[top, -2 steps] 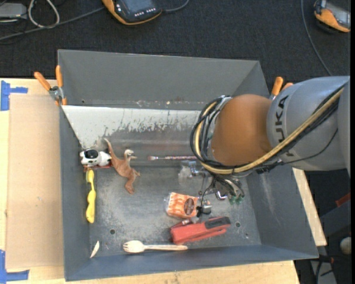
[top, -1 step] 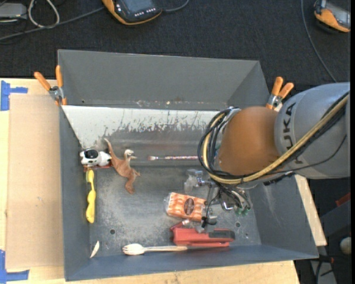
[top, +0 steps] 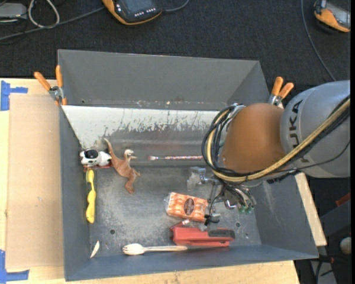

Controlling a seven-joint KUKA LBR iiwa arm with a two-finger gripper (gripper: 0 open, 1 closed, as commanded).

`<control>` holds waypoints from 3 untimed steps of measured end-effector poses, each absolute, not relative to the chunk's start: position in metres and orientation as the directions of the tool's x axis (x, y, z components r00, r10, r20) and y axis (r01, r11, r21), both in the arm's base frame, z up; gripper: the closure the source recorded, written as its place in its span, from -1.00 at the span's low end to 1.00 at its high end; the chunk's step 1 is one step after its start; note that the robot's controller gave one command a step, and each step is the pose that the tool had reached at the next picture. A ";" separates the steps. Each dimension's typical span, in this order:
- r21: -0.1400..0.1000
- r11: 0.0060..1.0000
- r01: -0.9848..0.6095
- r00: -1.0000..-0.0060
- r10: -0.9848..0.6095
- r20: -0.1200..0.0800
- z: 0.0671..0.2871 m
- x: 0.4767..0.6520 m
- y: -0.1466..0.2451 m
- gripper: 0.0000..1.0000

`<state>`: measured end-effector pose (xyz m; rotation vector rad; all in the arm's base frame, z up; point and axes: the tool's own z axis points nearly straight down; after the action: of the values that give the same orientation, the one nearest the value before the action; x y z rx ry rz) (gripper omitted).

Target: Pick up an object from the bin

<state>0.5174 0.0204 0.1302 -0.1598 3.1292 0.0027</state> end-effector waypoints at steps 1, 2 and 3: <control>0.001 0.969 -0.247 -0.969 -0.247 -0.007 0.129 0.521 0.006 -1.00; 0.001 1.000 -0.023 -1.000 -0.023 -0.006 0.082 0.523 -0.006 -1.00; 0.004 1.000 0.011 -1.000 0.011 -0.015 0.080 0.530 0.010 1.00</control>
Offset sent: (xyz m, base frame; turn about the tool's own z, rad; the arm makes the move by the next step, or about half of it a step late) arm 0.0035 -0.0281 -0.0602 0.0858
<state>0.5300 0.0096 0.0796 0.0171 3.1263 0.0057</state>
